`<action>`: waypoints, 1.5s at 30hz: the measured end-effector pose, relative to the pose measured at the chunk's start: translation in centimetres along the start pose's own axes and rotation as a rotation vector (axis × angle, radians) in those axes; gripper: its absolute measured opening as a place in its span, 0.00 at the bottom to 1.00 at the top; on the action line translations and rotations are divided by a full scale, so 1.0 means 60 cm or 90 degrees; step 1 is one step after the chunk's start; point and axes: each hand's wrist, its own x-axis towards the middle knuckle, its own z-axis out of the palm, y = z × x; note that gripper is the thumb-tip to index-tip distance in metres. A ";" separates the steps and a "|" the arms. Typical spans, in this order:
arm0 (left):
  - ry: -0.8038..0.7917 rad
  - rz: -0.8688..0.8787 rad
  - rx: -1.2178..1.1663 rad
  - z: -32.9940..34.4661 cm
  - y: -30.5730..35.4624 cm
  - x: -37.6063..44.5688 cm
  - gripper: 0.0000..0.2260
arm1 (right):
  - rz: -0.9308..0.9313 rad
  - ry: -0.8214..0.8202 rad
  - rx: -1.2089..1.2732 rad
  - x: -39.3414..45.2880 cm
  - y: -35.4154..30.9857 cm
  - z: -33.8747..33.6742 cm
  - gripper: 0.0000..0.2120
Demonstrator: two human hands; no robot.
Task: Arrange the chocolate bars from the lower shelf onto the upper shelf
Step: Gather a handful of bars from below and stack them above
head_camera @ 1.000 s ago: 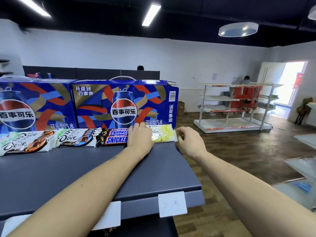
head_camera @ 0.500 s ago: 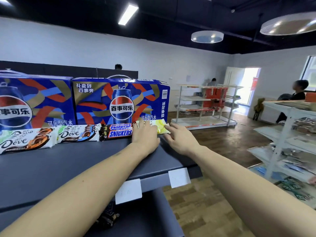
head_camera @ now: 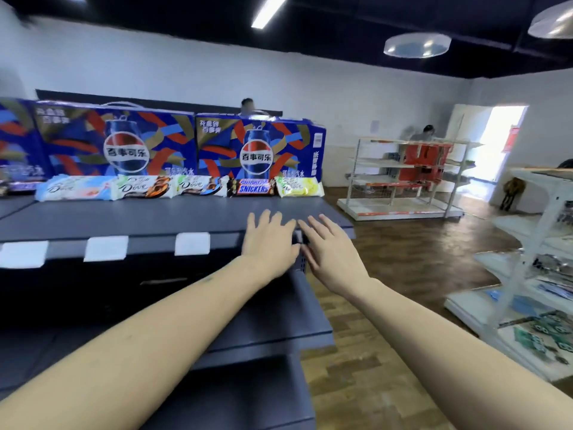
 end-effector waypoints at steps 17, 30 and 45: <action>-0.196 -0.156 0.020 0.117 -0.168 -0.327 0.27 | -0.030 -0.208 0.193 -0.118 -0.265 0.202 0.26; -0.235 -0.209 -0.110 0.341 -0.276 -0.275 0.23 | 0.088 -0.337 0.145 -0.049 -0.274 0.428 0.30; -0.154 -0.222 -0.060 0.514 -0.359 -0.187 0.28 | 0.255 -0.172 0.208 -0.023 -0.235 0.544 0.41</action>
